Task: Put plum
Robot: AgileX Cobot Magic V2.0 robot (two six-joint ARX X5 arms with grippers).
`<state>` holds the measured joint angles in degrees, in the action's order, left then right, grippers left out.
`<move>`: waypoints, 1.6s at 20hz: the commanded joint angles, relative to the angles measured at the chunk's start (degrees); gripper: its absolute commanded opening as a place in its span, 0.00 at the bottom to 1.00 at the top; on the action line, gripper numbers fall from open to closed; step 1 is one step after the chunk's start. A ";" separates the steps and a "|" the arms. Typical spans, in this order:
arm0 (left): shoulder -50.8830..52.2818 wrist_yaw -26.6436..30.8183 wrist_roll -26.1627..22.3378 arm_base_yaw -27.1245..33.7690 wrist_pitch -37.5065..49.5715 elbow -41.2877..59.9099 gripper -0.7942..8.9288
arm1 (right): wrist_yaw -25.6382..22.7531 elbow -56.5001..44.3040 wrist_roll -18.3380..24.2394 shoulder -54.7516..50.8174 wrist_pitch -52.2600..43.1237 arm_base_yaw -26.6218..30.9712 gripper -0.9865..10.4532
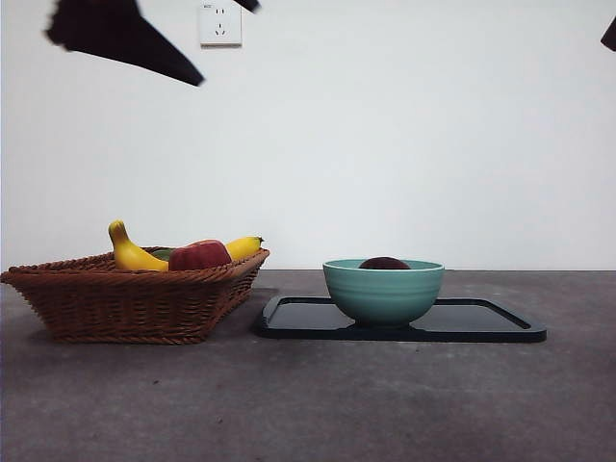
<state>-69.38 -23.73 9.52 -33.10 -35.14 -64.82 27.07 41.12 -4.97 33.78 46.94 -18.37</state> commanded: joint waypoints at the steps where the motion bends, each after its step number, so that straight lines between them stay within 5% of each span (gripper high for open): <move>1: -7.17 1.77 -1.60 -0.68 0.39 -7.63 0.47 | 0.20 0.46 -0.59 0.17 -0.57 -0.31 0.27; 13: -37.59 7.43 -5.51 -3.04 0.72 -31.98 0.47 | 0.17 0.46 -0.61 0.17 -0.57 -0.31 0.27; 32: -51.10 14.97 -9.73 -6.95 9.51 -33.16 0.47 | 0.09 0.46 -0.66 0.17 0.26 -0.31 0.27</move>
<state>-118.74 -8.97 0.67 -39.46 -26.26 -96.38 27.05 41.12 -4.97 33.78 47.37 -18.37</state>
